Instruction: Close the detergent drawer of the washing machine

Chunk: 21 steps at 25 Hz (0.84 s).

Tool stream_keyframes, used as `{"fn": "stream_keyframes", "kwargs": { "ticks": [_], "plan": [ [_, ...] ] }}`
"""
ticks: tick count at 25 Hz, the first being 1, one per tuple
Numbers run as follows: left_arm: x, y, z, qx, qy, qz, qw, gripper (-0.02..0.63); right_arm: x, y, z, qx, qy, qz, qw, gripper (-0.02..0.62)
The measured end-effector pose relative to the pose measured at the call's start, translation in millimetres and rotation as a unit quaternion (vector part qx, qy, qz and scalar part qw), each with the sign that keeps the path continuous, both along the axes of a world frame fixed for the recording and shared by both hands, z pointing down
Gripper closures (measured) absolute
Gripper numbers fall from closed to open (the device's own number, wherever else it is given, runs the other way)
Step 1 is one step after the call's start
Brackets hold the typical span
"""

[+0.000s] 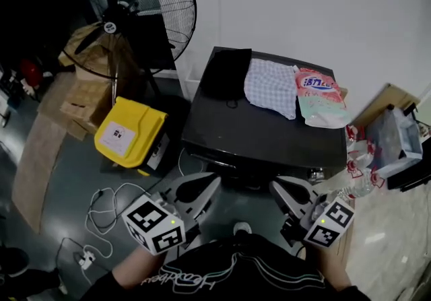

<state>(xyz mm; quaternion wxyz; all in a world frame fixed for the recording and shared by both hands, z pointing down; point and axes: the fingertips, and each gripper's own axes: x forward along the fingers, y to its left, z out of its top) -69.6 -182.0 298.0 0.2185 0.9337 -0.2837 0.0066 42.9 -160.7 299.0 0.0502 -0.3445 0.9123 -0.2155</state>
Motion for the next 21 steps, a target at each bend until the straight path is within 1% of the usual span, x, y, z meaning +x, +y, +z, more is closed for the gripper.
{"fn": "stream_keyframes", "kwargs": {
  "ticks": [9,21],
  "plan": [
    [-9,19,13,-0.005,-0.002,0.026,0.9997,0.583,-13,30,11,-0.006,0.006,0.035,0.999,0.569],
    [-13,31,31,-0.02,-0.016,0.047,0.9986,0.583,-27,40,23,-0.016,0.002,0.044,0.999,0.569]
  ]
}}
